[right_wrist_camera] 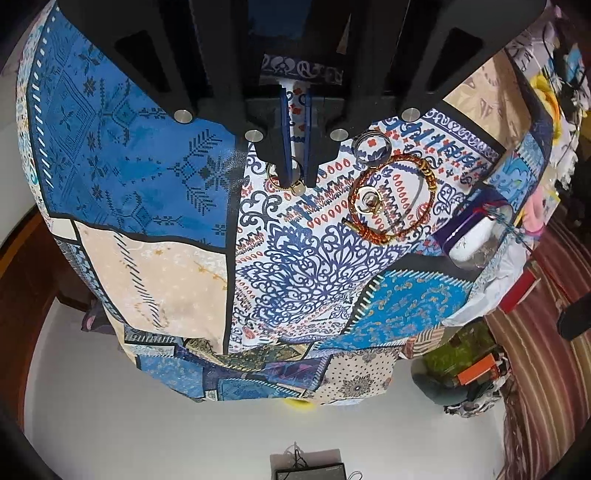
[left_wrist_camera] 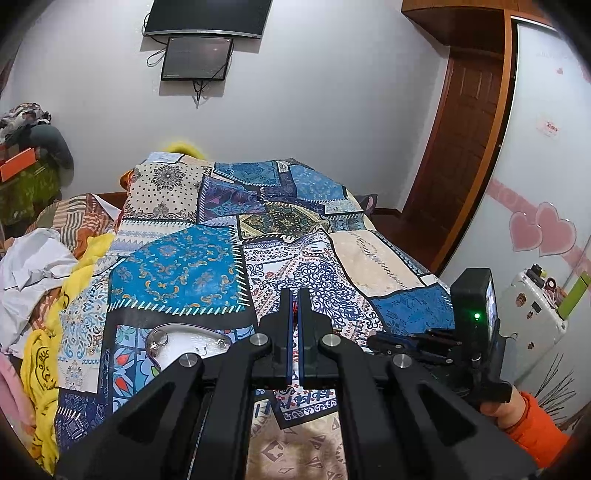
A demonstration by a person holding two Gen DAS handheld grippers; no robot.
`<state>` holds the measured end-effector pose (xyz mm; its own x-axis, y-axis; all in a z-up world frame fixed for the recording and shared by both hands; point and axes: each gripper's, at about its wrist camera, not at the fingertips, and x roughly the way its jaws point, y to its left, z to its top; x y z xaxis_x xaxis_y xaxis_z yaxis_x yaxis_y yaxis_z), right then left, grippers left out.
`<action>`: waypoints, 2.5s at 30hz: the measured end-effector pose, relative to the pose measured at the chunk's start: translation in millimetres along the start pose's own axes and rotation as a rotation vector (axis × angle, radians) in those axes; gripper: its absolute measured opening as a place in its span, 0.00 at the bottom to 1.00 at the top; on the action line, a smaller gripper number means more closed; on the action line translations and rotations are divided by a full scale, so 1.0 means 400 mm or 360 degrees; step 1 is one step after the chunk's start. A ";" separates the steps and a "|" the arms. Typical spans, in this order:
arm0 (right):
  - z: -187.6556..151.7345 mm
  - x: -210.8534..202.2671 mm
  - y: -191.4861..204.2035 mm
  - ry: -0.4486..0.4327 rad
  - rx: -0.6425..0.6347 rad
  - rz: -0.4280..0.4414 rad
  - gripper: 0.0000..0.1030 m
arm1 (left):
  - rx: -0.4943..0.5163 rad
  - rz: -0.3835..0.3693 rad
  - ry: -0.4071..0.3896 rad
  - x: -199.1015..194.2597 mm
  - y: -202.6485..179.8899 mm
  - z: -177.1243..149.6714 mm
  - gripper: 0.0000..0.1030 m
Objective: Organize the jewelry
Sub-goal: 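Carry both earrings to the heart box and open the left then right tool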
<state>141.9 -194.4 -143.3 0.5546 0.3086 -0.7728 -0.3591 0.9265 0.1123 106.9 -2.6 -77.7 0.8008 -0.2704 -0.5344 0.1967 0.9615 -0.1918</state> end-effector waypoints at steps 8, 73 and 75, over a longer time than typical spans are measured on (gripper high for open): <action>-0.004 -0.029 0.012 -0.0025 0.0007 0.0006 0.05 | -0.0008 0.0018 -0.0043 -0.035 0.011 0.003 0.00; 0.111 0.082 0.336 -0.0057 -0.0284 0.0341 0.05 | -0.0247 0.0061 0.0220 0.128 0.293 -0.062 0.00; 0.110 0.084 0.336 -0.0052 -0.0288 0.0342 0.05 | -0.0252 0.0072 0.0258 0.135 0.298 -0.076 0.00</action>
<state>145.4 -50.0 -126.8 0.4739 0.5033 -0.7226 -0.5977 0.7864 0.1557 156.5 96.0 -154.7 0.7031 -0.2435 -0.6681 0.0609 0.9567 -0.2846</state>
